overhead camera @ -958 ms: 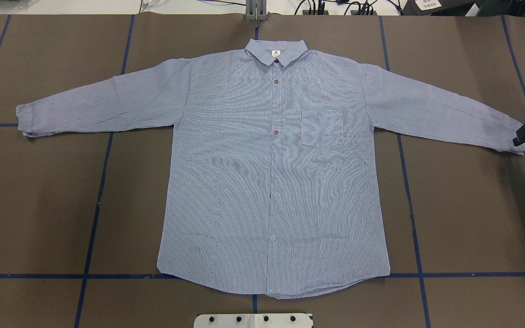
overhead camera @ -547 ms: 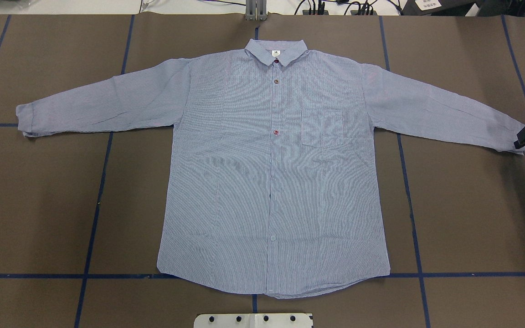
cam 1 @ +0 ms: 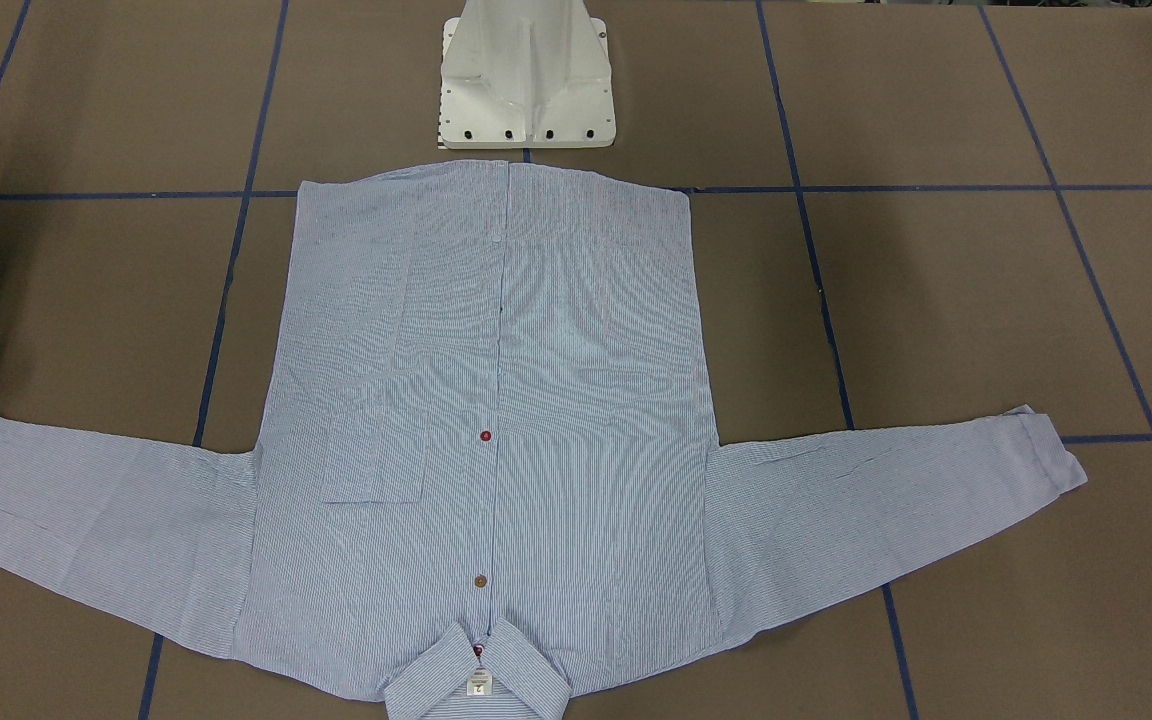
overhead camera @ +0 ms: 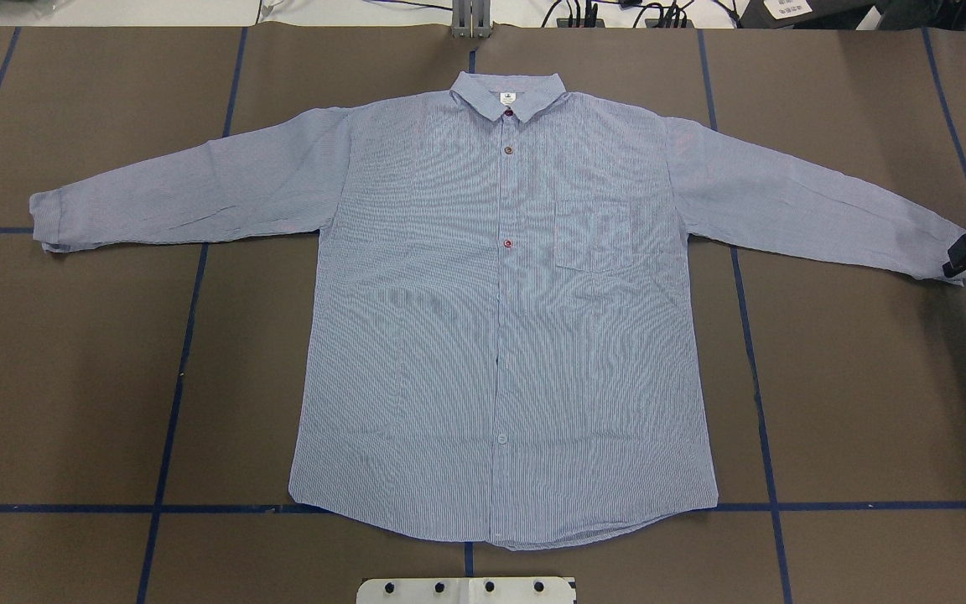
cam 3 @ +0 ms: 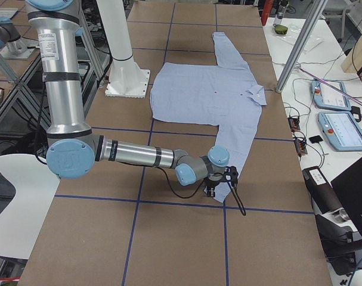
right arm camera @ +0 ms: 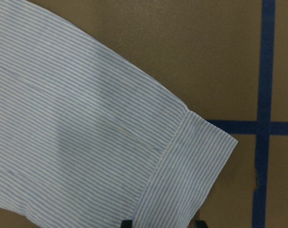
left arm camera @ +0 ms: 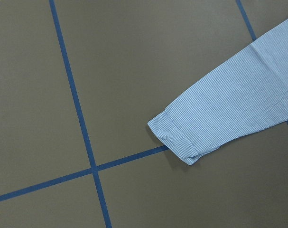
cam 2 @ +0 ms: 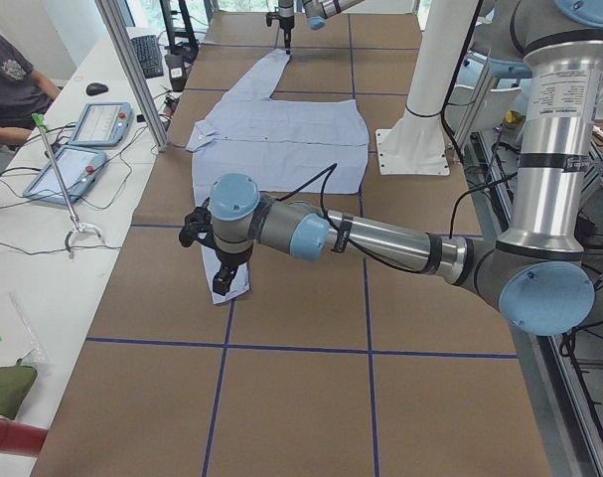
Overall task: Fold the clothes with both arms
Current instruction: 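Lower the right gripper onto the nearby sleeve cuff and grasp it, then lift the cuff with the right gripper and carry it across the shirt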
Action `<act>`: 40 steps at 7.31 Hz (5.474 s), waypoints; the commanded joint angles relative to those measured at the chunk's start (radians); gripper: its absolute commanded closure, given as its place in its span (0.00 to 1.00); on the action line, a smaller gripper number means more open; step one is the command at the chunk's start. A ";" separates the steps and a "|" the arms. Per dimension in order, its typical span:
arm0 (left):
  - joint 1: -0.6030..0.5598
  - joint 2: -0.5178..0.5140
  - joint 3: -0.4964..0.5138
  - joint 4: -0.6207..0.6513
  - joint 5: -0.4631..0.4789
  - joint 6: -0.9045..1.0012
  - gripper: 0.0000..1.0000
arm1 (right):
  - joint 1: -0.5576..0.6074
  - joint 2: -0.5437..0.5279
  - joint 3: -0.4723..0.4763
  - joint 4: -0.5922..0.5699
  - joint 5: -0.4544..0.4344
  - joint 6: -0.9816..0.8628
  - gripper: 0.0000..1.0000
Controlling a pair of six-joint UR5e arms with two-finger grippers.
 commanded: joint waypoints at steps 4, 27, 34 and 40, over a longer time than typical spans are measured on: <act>0.000 -0.002 -0.003 0.000 0.000 0.000 0.00 | -0.003 -0.001 -0.015 -0.002 0.000 -0.002 0.48; 0.000 0.012 -0.022 0.003 0.002 -0.021 0.00 | -0.226 0.635 0.256 -0.256 0.100 0.303 1.00; 0.000 0.014 -0.026 0.002 0.006 -0.020 0.00 | -0.377 0.867 0.019 -0.176 -0.073 0.341 1.00; 0.000 0.014 -0.014 0.002 0.008 -0.017 0.00 | -0.500 0.995 -0.191 -0.092 -0.236 0.341 1.00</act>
